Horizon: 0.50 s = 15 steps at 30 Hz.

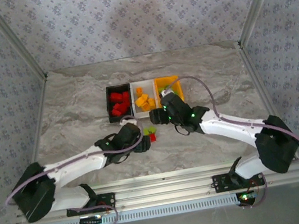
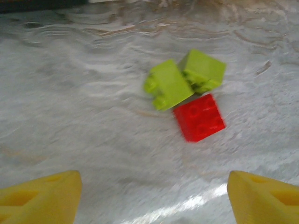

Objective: Sort the legos into containers by color

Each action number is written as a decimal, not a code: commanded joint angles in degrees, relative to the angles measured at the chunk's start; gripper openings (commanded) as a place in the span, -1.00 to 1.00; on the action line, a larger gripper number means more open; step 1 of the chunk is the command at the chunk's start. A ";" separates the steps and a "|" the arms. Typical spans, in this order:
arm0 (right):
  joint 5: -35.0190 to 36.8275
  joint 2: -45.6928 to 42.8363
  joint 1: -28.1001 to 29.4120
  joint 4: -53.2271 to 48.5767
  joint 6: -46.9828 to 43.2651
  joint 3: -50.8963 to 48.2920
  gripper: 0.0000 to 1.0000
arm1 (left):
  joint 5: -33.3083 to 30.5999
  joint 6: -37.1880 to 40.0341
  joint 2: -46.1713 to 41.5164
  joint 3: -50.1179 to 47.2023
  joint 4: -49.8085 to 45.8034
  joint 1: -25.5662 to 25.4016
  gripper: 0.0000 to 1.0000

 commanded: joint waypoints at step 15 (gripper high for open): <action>2.43 -15.15 -2.07 -2.70 1.93 -10.43 0.46 | 1.88 1.46 15.48 6.13 8.00 4.58 -0.02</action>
